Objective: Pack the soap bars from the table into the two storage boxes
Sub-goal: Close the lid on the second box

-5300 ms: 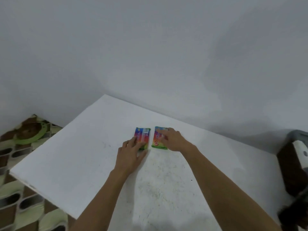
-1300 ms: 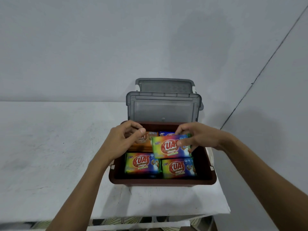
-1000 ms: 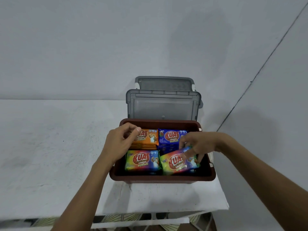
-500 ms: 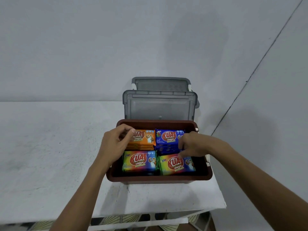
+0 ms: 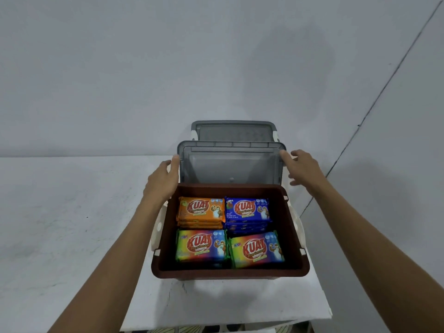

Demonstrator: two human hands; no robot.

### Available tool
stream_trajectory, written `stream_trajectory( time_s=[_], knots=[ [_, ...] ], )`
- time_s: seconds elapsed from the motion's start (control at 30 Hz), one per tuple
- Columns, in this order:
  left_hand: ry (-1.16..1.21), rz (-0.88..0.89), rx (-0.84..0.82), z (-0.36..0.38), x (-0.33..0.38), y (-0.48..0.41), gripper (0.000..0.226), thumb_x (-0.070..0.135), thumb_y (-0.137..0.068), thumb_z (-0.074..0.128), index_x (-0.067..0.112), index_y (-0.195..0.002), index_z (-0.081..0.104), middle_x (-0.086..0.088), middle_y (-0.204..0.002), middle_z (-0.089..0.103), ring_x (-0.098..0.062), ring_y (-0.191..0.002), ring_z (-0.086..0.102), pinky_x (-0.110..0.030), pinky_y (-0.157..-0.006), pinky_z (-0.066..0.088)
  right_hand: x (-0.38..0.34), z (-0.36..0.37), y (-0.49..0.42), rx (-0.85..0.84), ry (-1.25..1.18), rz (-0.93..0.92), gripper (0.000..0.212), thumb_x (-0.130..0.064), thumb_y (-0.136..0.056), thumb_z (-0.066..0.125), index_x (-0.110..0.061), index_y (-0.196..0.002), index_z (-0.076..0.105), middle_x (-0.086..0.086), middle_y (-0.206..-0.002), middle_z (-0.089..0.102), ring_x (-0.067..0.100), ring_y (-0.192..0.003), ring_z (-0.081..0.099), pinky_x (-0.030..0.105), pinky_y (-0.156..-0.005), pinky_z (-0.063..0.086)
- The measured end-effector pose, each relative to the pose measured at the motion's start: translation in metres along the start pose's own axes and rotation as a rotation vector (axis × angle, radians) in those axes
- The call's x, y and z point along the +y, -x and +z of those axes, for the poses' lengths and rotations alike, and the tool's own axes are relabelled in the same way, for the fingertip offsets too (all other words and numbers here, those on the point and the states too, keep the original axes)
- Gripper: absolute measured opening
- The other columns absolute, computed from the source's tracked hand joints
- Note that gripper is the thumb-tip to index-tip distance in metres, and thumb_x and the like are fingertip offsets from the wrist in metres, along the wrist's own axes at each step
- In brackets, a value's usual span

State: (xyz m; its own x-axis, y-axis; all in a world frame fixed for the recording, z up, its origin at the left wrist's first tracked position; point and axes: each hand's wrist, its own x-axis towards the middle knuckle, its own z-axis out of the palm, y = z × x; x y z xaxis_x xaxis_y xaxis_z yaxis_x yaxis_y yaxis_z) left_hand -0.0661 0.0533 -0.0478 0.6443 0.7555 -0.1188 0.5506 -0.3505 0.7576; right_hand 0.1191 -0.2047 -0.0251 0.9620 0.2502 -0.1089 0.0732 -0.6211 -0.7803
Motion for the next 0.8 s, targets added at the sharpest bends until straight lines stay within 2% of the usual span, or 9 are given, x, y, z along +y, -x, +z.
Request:
stream_trajectory(
  time_s=[0.03, 0.13, 0.17, 0.27, 0.37, 0.53, 0.67, 0.73, 0.8],
  knots=[
    [0.037, -0.035, -0.088, -0.001, 0.006, -0.002, 0.075, 0.069, -0.094, 0.015, 0.022, -0.149, 0.034, -0.011, -0.154, 0.037, -0.033, -0.139, 0.038, -0.051, -0.111, 0.032, 0.0, 0.004, 0.0, -0.008, -0.003, -0.004, 0.06, -0.05, -0.098, 0.047, -0.003, -0.137, 0.048, 0.017, -0.123, 0.058, 0.036, -0.104, 0.062, 0.04, -0.07, 0.059],
    [0.171, -0.094, -0.298, -0.001, 0.019, -0.004, 0.085, 0.075, -0.089, 0.008, 0.022, -0.152, 0.03, -0.013, -0.155, 0.035, -0.032, -0.142, 0.034, -0.048, -0.114, 0.026, -0.001, 0.012, 0.006, 0.072, 0.088, -0.143, 0.058, -0.05, -0.101, 0.038, 0.003, -0.095, 0.061, 0.021, -0.093, 0.064, 0.038, -0.089, 0.063, 0.043, -0.074, 0.052],
    [0.184, -0.098, -0.311, -0.001, 0.021, -0.003, 0.089, 0.078, -0.087, 0.009, 0.021, -0.152, 0.032, -0.012, -0.155, 0.035, -0.031, -0.142, 0.034, -0.047, -0.115, 0.025, 0.0, 0.013, 0.007, 0.1, 0.102, -0.162, 0.063, -0.05, -0.102, 0.036, 0.006, -0.09, 0.061, 0.022, -0.09, 0.065, 0.037, -0.087, 0.062, 0.041, -0.074, 0.047],
    [0.217, -0.104, -0.254, -0.006, 0.025, 0.002, 0.096, 0.085, -0.08, 0.01, 0.023, -0.149, 0.037, -0.01, -0.153, 0.04, -0.031, -0.139, 0.038, -0.046, -0.113, 0.029, 0.003, 0.01, 0.009, 0.047, -0.062, -0.099, 0.064, -0.06, -0.099, 0.034, -0.004, -0.112, 0.062, 0.015, -0.11, 0.065, 0.03, -0.093, 0.062, 0.042, -0.081, 0.054],
    [0.297, -0.046, -0.226, -0.017, 0.034, 0.014, 0.076, 0.07, -0.093, 0.009, 0.026, -0.149, 0.036, -0.01, -0.151, 0.042, -0.032, -0.137, 0.041, -0.044, -0.111, 0.032, -0.006, -0.002, 0.018, -0.047, -0.31, -0.032, 0.058, -0.063, -0.097, 0.032, -0.02, -0.132, 0.048, 0.009, -0.122, 0.061, 0.024, -0.098, 0.065, 0.036, -0.076, 0.057],
    [0.422, -0.014, -0.227, -0.054, 0.033, 0.033, 0.075, 0.075, -0.088, 0.01, 0.037, -0.149, 0.03, -0.009, -0.154, 0.037, -0.033, -0.137, 0.041, -0.05, -0.115, 0.026, -0.023, -0.028, 0.039, -0.103, -0.581, -0.038, 0.055, -0.065, -0.096, 0.031, -0.024, -0.122, 0.058, 0.017, -0.112, 0.067, 0.029, -0.101, 0.068, 0.043, -0.093, 0.055],
    [0.661, -0.015, -0.204, -0.075, 0.012, 0.04, 0.083, 0.081, -0.085, 0.015, 0.028, -0.141, 0.046, -0.013, -0.131, 0.06, -0.025, -0.113, 0.064, -0.046, -0.109, 0.039, -0.022, -0.047, 0.061, -0.116, -0.691, -0.017, 0.061, -0.066, -0.095, 0.035, -0.012, -0.109, 0.062, 0.017, -0.102, 0.069, 0.03, -0.093, 0.071, 0.04, -0.086, 0.057],
    [0.722, -0.054, -0.173, -0.076, 0.004, 0.048, 0.081, 0.079, -0.087, 0.017, 0.02, -0.126, 0.055, -0.013, -0.113, 0.068, -0.025, -0.098, 0.072, -0.041, -0.098, 0.048, -0.016, -0.052, 0.065, -0.128, -0.633, 0.0, 0.062, -0.063, -0.096, 0.038, -0.007, -0.102, 0.063, 0.017, -0.094, 0.068, 0.03, -0.085, 0.069, 0.039, -0.081, 0.056],
    [0.673, -0.101, -0.16, -0.072, -0.002, 0.055, 0.083, 0.077, -0.088, 0.019, 0.013, -0.119, 0.062, -0.014, -0.107, 0.07, -0.027, -0.094, 0.072, -0.038, -0.085, 0.053, -0.007, -0.05, 0.066, -0.145, -0.52, 0.04, 0.063, -0.061, -0.096, 0.042, -0.003, -0.098, 0.067, 0.015, -0.084, 0.066, 0.027, -0.073, 0.065, 0.037, -0.072, 0.053]
  ],
)
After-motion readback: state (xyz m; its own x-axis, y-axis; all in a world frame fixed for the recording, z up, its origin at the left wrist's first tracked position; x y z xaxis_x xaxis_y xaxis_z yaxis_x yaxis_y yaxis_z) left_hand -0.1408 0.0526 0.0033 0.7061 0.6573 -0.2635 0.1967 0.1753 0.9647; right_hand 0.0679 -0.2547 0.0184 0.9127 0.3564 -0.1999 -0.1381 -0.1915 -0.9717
